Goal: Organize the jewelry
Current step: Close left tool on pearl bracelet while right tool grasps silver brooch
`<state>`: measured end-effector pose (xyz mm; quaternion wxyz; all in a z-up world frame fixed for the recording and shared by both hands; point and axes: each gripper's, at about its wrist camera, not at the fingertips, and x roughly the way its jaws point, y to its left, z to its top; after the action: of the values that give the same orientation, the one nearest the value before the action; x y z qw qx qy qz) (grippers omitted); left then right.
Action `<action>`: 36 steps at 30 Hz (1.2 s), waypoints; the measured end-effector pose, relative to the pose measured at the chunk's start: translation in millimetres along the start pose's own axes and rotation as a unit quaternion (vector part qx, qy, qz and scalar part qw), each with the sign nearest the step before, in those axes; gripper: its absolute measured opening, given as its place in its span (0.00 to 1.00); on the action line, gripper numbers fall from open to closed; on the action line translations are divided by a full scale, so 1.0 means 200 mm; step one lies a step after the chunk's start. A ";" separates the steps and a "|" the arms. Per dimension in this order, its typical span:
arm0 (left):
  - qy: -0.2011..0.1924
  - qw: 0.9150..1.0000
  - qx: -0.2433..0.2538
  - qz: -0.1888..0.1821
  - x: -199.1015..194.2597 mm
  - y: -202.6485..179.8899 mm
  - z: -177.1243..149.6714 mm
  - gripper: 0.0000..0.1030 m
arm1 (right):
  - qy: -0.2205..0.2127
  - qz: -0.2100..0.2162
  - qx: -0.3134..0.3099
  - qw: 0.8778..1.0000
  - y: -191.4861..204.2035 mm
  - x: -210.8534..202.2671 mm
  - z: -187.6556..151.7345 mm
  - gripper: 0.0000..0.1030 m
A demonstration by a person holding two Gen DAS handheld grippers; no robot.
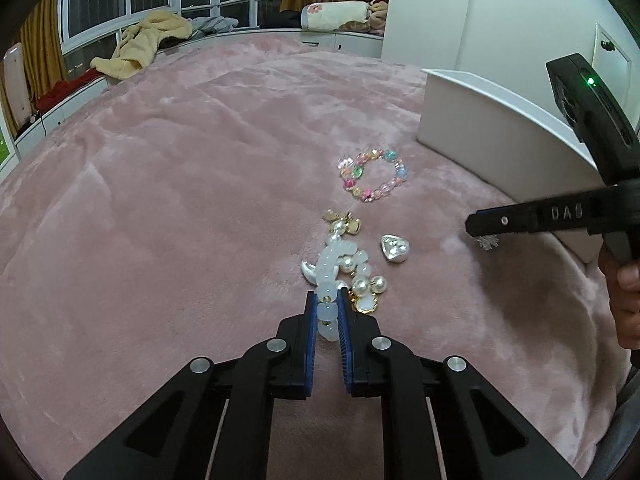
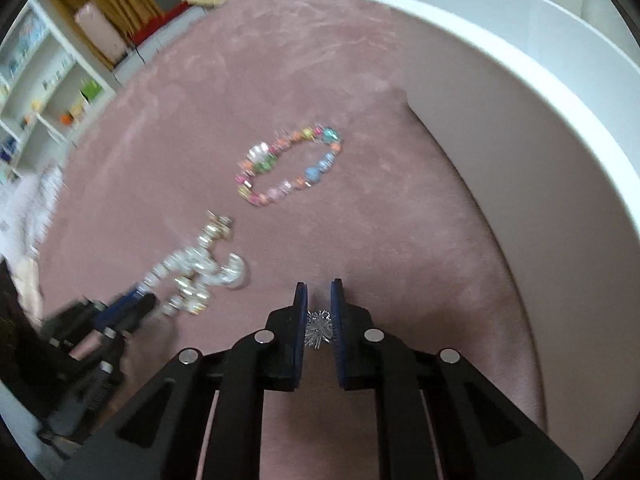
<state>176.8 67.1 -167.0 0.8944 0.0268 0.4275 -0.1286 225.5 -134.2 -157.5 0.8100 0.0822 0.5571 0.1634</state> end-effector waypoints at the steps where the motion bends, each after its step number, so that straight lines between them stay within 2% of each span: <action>1: -0.001 1.000 0.002 0.000 -0.01 0.00 0.00 0.15 | -0.003 0.017 0.011 1.000 -0.02 -0.02 0.00 0.12; 5: -0.009 1.000 0.004 -0.002 -0.06 -0.02 0.03 0.15 | -0.007 0.031 0.021 0.999 -0.04 -0.06 0.02 0.12; 10: -0.018 1.000 0.006 -0.007 -0.14 -0.04 0.07 0.15 | -0.017 0.024 0.008 1.000 0.02 -0.10 0.01 0.12; 24: -0.056 0.998 0.032 -0.009 -0.38 -0.13 0.23 0.15 | -0.084 0.014 0.000 0.996 0.09 -0.43 -0.02 0.12; 36: -0.080 0.995 0.061 -0.009 -0.52 -0.24 0.41 0.15 | -0.116 0.016 -0.007 0.993 0.10 -0.65 0.00 0.12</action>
<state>163.2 28.8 -31.9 0.9214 0.0668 0.3457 -0.1644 179.5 -161.0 -37.1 0.8670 0.1041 0.4570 0.1693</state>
